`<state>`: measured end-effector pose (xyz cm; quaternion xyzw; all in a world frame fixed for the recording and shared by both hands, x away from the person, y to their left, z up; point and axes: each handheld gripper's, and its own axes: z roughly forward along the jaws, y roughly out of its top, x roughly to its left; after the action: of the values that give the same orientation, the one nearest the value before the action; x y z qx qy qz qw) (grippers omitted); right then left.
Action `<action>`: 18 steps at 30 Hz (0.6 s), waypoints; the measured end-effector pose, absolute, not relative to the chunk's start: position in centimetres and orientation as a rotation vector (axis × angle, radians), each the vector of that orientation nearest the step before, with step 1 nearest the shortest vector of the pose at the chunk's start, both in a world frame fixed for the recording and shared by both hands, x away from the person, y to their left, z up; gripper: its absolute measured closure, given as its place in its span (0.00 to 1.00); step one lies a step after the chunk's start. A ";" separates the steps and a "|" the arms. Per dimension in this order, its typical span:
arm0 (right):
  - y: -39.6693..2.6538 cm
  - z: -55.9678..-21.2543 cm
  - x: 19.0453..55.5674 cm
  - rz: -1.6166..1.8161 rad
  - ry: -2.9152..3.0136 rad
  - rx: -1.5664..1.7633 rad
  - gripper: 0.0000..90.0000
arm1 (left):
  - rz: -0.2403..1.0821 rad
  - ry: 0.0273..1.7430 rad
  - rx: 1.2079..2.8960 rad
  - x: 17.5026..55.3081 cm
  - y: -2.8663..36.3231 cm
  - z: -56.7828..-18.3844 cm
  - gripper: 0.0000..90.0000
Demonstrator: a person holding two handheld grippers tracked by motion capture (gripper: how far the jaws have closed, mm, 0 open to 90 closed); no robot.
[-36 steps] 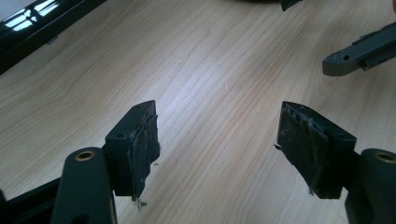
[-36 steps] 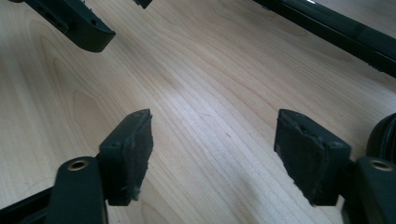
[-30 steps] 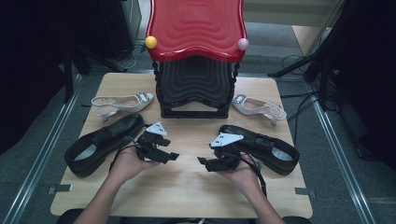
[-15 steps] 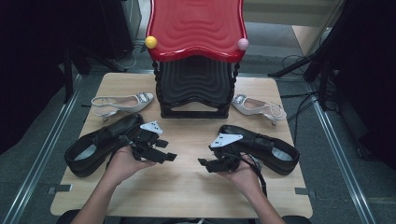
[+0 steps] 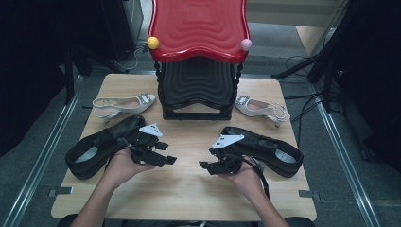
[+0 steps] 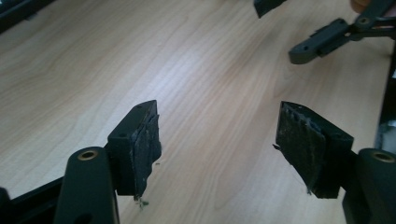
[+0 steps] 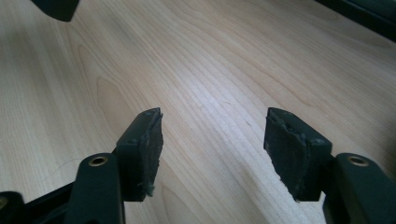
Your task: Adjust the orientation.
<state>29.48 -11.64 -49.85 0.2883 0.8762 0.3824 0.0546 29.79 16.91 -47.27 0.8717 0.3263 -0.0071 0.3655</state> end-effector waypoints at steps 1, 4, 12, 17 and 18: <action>-11.6 -49.8 29.5 1.156 2.665 0.880 0.44 | -0.002 0.834 2.244 29.7 16.9 -47.2 0.34; -11.5 -49.8 29.5 1.152 2.670 0.863 0.43 | 0.007 0.839 2.245 29.6 17.1 -47.1 0.34; -11.2 -49.6 29.8 1.154 2.674 0.850 0.41 | 0.032 0.873 2.256 29.3 18.0 -47.1 0.34; -11.1 -49.5 30.0 1.172 2.673 0.835 0.42 | 0.050 0.881 2.252 29.0 18.6 -46.9 0.35; -11.1 -49.5 30.1 1.173 2.676 0.832 0.42 | 0.050 0.884 2.253 29.0 18.8 -46.8 0.35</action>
<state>30.07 -11.08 -49.50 0.2736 0.8797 0.3855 0.0520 28.99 18.80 -46.80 0.8709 0.3417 0.0193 0.3526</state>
